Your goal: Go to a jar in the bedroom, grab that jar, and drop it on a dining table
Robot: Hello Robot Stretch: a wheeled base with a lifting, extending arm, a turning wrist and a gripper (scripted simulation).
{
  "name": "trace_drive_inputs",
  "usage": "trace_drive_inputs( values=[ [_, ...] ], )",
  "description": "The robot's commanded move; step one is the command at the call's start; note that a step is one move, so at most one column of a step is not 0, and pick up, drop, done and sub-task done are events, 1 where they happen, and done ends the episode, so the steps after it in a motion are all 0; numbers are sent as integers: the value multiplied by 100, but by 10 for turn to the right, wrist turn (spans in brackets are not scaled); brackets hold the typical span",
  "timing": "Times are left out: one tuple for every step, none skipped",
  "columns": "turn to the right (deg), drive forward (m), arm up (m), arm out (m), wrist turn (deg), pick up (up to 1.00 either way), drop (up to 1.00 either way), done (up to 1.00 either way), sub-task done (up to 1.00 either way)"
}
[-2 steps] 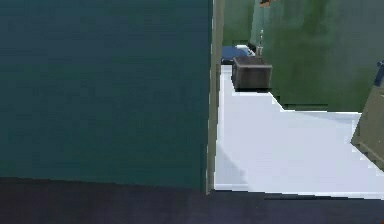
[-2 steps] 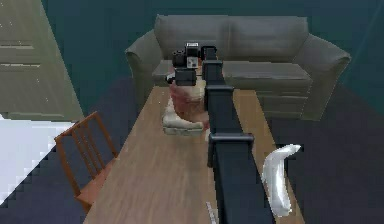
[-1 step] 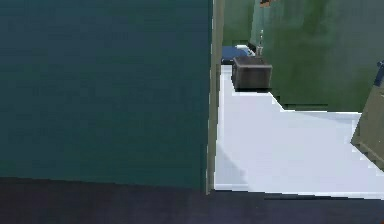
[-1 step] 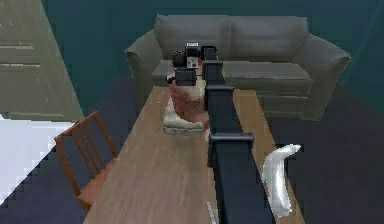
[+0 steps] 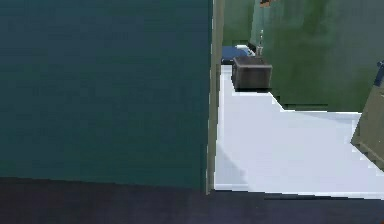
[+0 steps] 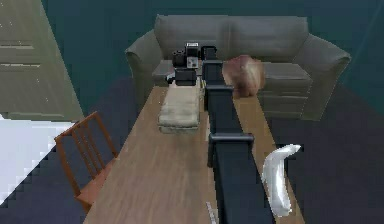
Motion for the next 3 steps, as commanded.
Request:
trace_drive_inputs(
  values=[
    [0,0,4,0,0,0,0,0,0],
    [0,0,0,-8,0,0,0,0,0],
    [0,0,0,0,0,0,0,100,0]
  ],
)
